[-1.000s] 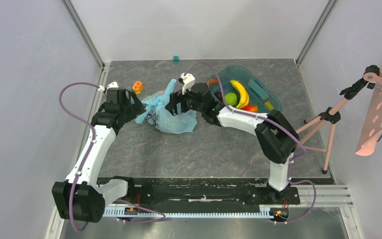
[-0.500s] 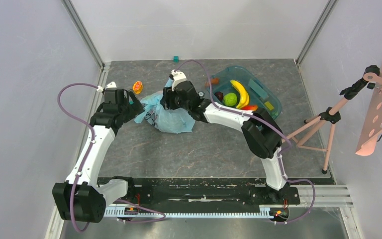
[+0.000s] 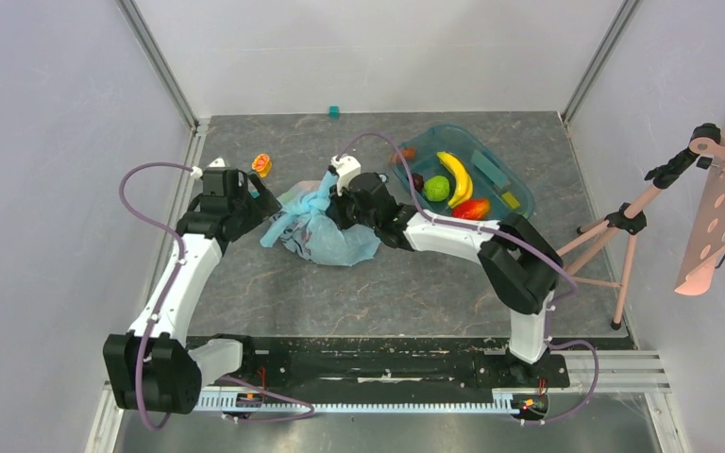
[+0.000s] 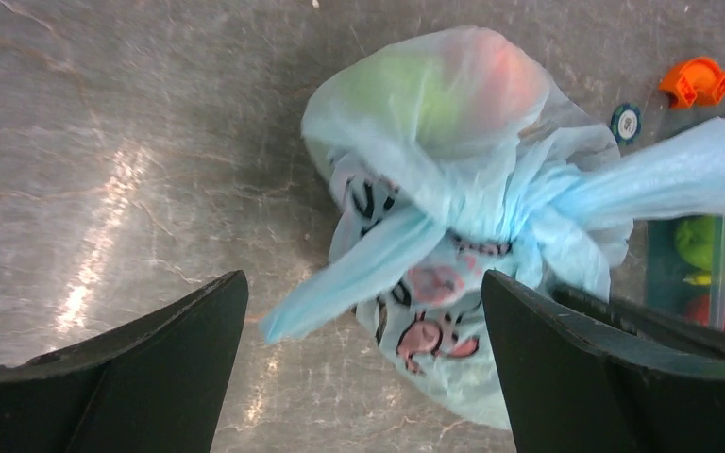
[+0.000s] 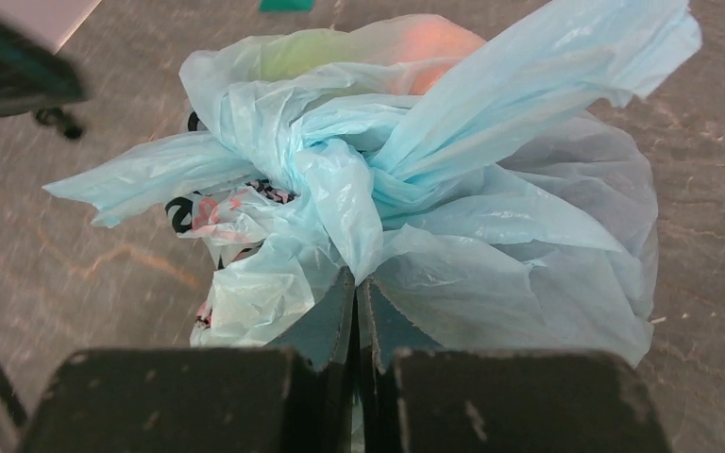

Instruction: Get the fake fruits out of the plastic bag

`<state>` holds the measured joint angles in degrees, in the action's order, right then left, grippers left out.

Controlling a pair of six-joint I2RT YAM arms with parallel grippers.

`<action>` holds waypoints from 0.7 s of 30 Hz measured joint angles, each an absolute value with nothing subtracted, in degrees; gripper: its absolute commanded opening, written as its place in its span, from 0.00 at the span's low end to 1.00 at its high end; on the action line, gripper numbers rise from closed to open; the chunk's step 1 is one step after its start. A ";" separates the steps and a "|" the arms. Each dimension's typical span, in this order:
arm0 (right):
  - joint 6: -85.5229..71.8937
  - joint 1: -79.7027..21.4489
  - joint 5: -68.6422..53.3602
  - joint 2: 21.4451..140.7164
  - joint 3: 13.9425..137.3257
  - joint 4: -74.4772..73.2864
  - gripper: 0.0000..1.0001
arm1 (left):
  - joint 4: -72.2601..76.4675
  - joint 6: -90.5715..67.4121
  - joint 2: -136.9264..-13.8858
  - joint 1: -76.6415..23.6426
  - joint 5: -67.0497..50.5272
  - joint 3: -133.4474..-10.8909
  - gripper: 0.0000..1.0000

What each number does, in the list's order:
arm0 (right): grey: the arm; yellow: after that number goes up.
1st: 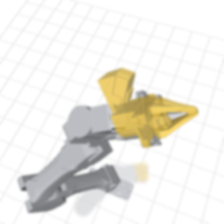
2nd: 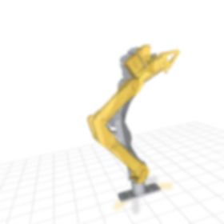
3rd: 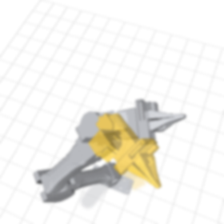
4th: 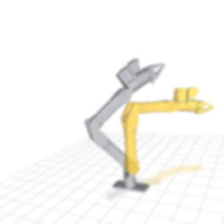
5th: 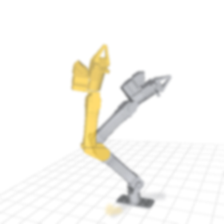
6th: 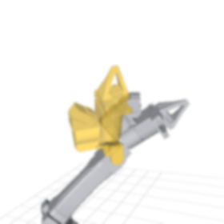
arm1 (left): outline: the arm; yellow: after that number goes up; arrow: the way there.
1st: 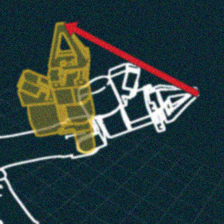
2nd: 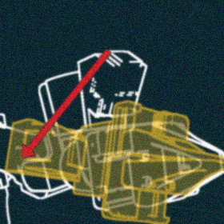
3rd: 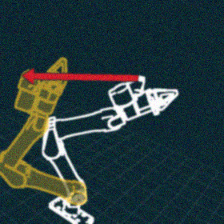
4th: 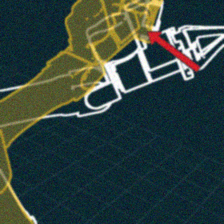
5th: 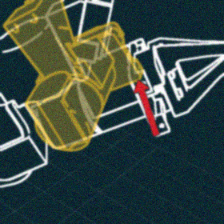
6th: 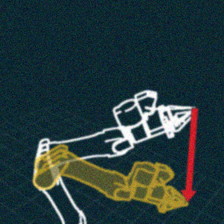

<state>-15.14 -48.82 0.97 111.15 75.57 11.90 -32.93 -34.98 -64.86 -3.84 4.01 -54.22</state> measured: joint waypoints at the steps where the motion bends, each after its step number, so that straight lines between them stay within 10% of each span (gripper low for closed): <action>1: -14.48 -49.08 0.08 109.69 73.93 12.10 0.00 | -32.47 -35.53 -65.45 -3.84 3.44 -53.89 1.00; 21: -8.75 -52.40 -4.64 100.73 61.28 16.49 0.00 | -29.26 -43.51 -65.45 -13.76 0.12 -46.26 0.99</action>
